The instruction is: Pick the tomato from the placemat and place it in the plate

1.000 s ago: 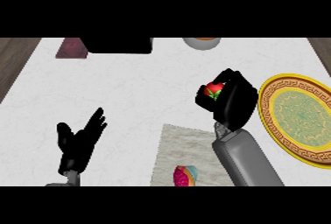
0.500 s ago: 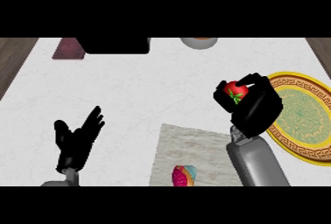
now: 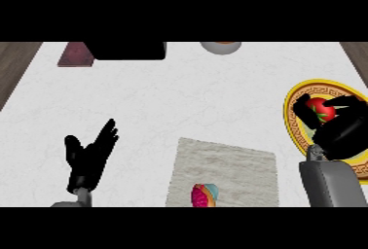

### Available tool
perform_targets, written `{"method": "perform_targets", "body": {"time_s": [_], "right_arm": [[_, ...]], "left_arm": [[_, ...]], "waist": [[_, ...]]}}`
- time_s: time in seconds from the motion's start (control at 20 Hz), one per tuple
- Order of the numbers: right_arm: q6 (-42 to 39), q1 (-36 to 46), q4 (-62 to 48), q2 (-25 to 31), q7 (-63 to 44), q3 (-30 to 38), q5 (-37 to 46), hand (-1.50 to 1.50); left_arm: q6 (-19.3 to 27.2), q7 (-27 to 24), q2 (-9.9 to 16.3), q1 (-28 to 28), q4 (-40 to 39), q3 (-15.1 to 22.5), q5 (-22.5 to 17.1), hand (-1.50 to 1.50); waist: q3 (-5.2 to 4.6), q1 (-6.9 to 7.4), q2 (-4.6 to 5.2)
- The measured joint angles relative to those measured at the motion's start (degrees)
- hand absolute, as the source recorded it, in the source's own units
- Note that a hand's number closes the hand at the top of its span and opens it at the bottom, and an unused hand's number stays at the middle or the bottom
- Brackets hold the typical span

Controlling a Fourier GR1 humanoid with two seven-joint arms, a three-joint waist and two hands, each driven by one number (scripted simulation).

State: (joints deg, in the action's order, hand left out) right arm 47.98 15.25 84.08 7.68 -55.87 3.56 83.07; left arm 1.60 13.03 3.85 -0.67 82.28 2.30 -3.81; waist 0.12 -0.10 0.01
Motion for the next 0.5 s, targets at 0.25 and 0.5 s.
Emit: {"method": "perform_targets", "body": {"time_s": [0.25, 0.5], "right_arm": [[6.0, 1.4, -8.9, 7.7, 7.4, 5.1, -12.9, 1.5], [10.9, 2.2, -17.3, 14.0, 17.4, 7.3, -26.7, 1.5]], "left_arm": [[-0.7, -0.3, 0.4, -0.3, 0.1, -0.3, -0.2, 0.0], [-0.6, 0.5, 0.3, 0.3, 0.0, -0.5, -0.1, 0.0]], "waist": [[0.0, 0.37, 0.09], [-0.01, 0.46, 0.12]]}}
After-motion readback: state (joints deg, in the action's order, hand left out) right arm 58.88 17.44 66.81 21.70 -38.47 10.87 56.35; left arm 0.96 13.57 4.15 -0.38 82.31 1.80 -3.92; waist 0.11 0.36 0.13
